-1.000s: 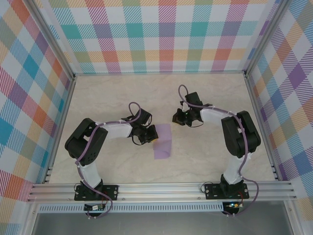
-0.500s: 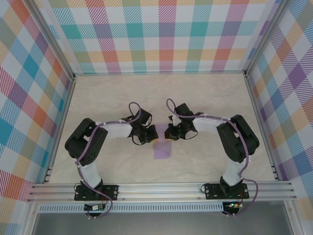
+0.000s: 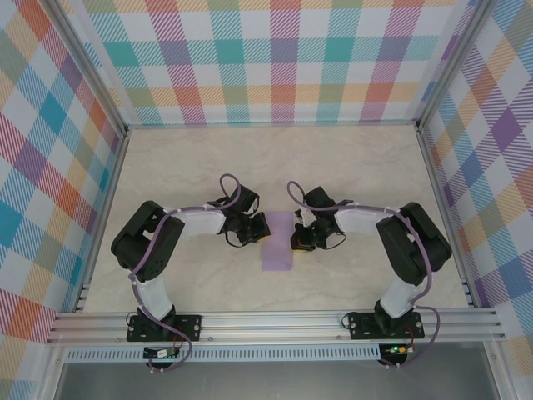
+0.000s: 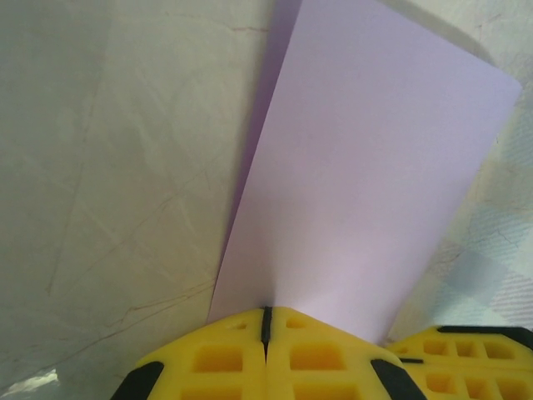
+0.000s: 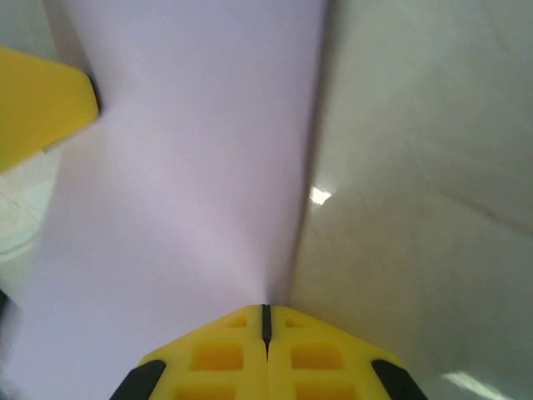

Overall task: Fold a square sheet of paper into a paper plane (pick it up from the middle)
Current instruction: Fold the square sheet of paper in half at the center of the table.

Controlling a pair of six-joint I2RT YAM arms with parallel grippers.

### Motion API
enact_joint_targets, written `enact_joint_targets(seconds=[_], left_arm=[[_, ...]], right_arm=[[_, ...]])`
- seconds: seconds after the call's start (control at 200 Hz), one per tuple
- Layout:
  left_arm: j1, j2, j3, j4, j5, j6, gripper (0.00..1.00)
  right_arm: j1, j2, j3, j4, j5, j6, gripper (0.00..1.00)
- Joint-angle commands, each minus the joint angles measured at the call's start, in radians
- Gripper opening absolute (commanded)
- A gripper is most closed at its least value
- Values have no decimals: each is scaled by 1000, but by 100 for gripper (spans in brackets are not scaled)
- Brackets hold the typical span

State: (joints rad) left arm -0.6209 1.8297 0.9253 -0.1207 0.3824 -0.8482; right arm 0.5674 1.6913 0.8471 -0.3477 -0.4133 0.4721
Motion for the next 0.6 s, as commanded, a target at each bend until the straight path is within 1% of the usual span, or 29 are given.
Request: enact_joint_targets(seconds=[0.0, 0.06, 0.13, 0.185, 0.44, 0.595], left_arm=[[-23, 170, -98, -207, -162, -7, 0], [-23, 168, -90, -219, -164, 2, 0], [-23, 164, -82, -230, -168, 9, 0], [-24, 161, -77, -238, -171, 16, 0], [-23, 153, -76, -244, -174, 18, 0], [-23, 161, -79, -244, -179, 16, 0]], right_arm=[[0, -95, -29, -21, 45, -24, 0], [2, -125, -25, 14, 22, -11, 0], [5, -125, -12, 56, -12, 16, 0], [11, -102, 4, 83, -39, 33, 0], [56, 33, 69, 137, -86, 80, 0], [69, 71, 44, 124, -98, 72, 0]])
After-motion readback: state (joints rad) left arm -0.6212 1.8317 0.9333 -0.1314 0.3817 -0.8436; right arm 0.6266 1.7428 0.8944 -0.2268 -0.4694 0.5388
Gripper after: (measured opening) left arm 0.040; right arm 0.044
